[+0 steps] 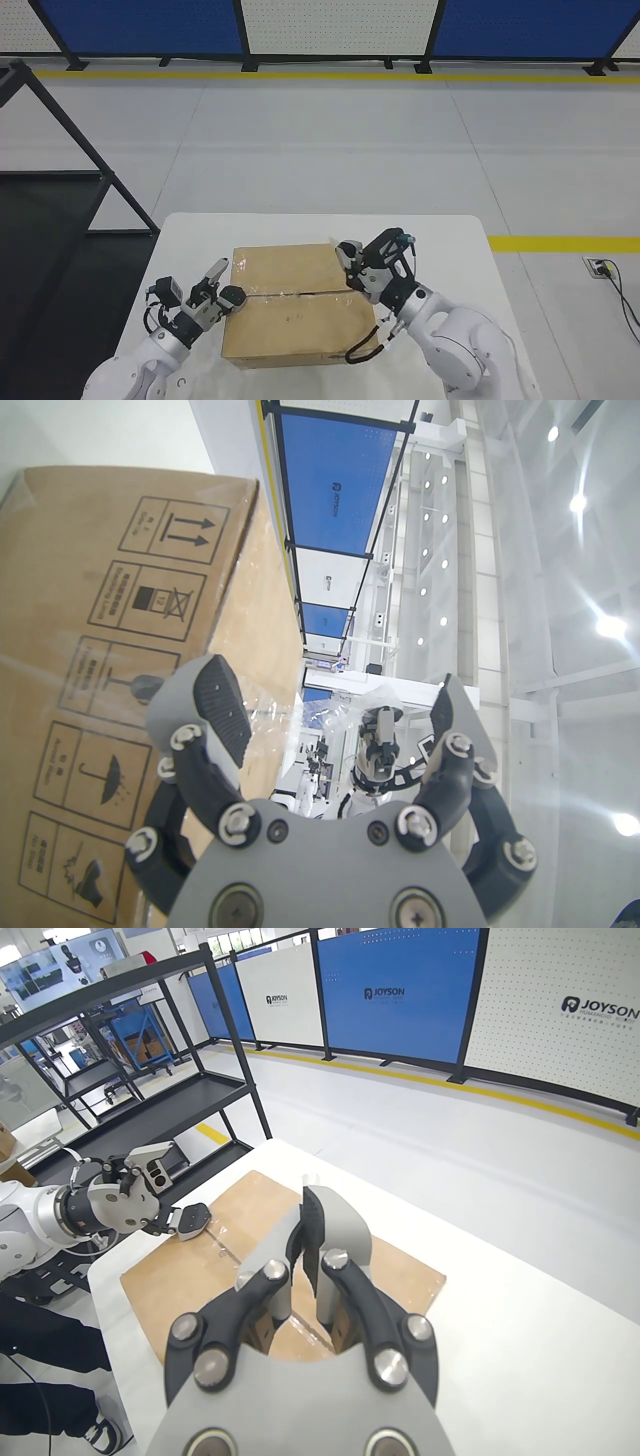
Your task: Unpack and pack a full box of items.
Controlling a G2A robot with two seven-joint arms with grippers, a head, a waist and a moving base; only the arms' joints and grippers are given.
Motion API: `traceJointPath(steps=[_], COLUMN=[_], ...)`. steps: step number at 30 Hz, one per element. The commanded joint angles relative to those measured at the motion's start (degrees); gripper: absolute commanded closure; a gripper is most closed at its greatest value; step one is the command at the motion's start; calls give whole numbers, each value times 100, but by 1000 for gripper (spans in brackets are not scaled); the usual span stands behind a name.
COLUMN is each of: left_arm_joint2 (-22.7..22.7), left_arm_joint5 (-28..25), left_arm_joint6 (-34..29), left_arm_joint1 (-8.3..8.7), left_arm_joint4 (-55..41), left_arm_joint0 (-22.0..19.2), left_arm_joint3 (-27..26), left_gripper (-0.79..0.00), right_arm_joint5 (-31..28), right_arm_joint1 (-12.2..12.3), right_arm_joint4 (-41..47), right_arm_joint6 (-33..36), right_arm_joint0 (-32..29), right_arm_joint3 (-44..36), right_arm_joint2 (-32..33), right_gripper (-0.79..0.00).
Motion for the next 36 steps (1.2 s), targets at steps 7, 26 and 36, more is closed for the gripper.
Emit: traceJointPath(steps=[7,26,36], left_arm_joint2=[47,88,121], left_arm_joint5=[18,65,49], left_arm_joint6=[19,19,18], left_arm_joint1=[9,34,44], left_arm_joint4=[31,51,46], left_arm_joint0=[-11,-30,-36], left_arm_joint3=[-18,-22,-16], left_gripper=[-785,-785,-785], right_arm_joint5=[86,74,-443], right_arm_joint1=[32,106,143], right_arm_joint4=[-1,55,1026], right_arm_joint6=[-60,11,-290], right_arm_joint0=[-113,-257,-316], right_arm_joint3=[65,155,340], right_arm_joint2=[78,169,377], right_gripper=[0,0,0])
